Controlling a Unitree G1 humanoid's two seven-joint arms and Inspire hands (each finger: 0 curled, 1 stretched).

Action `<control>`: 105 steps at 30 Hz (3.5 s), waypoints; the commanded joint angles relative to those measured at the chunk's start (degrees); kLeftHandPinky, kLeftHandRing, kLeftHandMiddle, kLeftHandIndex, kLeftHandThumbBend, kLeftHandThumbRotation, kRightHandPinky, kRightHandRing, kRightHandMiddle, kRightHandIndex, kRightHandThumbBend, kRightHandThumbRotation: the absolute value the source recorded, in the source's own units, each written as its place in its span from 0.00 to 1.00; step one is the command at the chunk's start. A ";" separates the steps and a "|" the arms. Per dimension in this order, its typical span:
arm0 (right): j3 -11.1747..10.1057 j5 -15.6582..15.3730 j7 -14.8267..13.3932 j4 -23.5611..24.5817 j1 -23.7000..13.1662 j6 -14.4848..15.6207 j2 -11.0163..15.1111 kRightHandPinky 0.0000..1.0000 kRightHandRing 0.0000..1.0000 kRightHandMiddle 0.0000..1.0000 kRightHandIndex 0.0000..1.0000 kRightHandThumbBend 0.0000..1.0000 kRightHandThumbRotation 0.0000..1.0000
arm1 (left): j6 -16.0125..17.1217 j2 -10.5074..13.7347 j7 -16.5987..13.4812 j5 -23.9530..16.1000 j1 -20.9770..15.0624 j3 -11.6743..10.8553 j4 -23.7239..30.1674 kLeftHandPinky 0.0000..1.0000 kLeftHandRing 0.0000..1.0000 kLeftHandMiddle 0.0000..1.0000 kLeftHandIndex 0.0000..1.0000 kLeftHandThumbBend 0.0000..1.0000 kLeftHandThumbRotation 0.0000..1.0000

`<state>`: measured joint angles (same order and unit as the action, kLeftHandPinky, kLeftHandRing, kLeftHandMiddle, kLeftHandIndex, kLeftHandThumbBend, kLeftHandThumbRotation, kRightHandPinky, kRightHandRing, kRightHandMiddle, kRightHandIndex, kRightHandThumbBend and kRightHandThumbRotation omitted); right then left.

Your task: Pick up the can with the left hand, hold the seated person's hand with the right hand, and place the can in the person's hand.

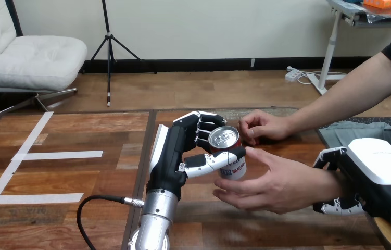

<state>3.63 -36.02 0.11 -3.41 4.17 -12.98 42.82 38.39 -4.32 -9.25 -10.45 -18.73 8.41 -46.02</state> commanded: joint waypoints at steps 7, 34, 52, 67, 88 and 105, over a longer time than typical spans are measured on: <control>-0.62 0.15 -1.59 1.01 -2.76 -0.43 -1.51 0.33 0.40 0.49 0.53 0.61 0.00 | 1.98 -3.00 0.92 0.77 -1.30 0.72 1.09 0.44 0.51 0.54 0.53 0.66 0.00; -0.73 0.56 -0.92 1.44 -2.36 0.44 -1.69 0.36 0.43 0.51 0.54 0.63 0.00 | 1.35 -4.35 2.89 1.40 0.89 3.46 1.14 0.45 0.50 0.54 0.53 0.66 0.00; -0.77 0.65 -0.19 1.81 -2.24 1.23 -1.71 0.36 0.43 0.51 0.54 0.62 0.00 | 1.35 -4.39 3.87 2.17 2.99 5.13 3.25 0.45 0.50 0.54 0.53 0.65 0.00; -0.86 0.86 0.06 1.60 -2.35 1.29 -1.91 0.37 0.43 0.51 0.55 0.62 0.00 | 1.42 -3.98 4.38 2.56 4.34 6.09 5.28 0.44 0.50 0.54 0.53 0.65 0.00; -0.82 1.32 0.32 0.71 -2.86 1.18 -1.94 0.38 0.43 0.51 0.54 0.61 0.00 | 0.98 -3.33 4.78 2.86 4.59 6.47 6.86 0.45 0.51 0.54 0.54 0.65 0.00; -0.61 0.88 -0.01 -0.16 -3.27 0.66 -1.63 0.36 0.42 0.50 0.54 0.61 0.00 | 1.32 -2.80 4.77 2.54 3.99 6.31 6.36 0.49 0.56 0.58 0.57 0.68 0.00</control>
<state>3.64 -35.90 0.30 -2.36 3.39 -12.65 42.36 38.39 -3.25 -4.22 -8.38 -14.46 14.87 -42.30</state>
